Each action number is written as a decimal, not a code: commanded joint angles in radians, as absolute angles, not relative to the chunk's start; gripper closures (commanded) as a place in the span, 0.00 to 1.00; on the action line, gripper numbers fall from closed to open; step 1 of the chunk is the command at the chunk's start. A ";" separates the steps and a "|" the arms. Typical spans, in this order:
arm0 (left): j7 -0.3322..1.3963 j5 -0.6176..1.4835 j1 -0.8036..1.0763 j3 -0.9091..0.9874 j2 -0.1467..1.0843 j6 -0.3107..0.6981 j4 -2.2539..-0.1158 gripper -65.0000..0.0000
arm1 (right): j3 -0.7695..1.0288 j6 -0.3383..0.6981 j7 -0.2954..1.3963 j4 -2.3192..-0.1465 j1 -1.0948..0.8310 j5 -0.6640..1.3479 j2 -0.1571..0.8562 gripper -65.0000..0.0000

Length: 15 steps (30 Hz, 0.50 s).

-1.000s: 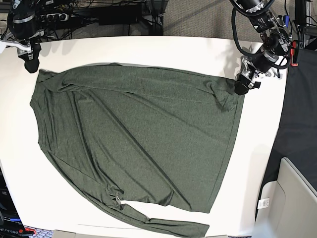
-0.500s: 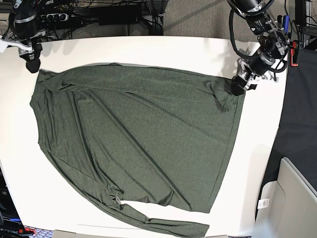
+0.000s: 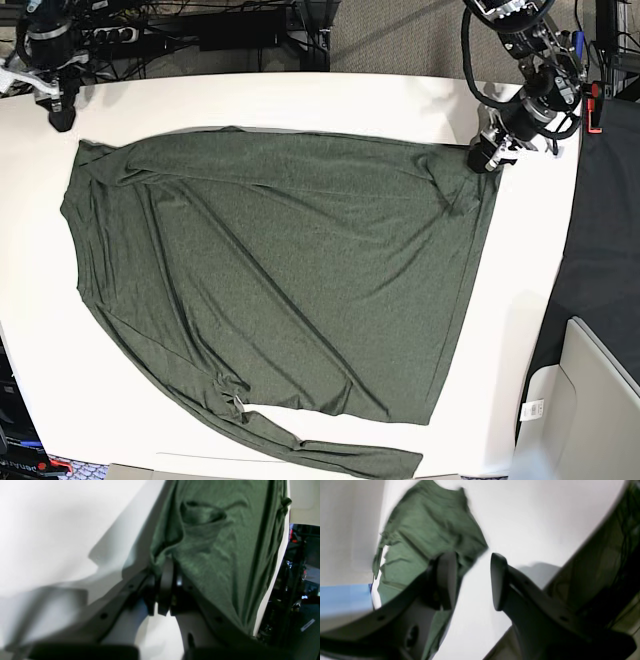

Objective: Fold the T-shirt properly
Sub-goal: 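Move the left gripper back down to the shoulder corner and pinch it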

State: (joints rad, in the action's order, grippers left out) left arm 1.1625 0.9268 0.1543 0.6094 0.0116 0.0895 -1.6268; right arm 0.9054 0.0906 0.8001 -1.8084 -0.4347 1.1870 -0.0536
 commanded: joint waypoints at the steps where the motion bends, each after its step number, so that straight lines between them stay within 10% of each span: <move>1: 1.168 0.954 0.143 0.610 0.030 0.096 -1.644 1.00 | 0.909 0.097 0.788 -1.801 -0.429 1.208 -0.042 0.63; 15: 1.168 0.954 0.163 0.611 0.047 0.096 -1.644 1.00 | 0.906 0.097 0.792 -1.554 -0.266 1.201 -0.042 0.63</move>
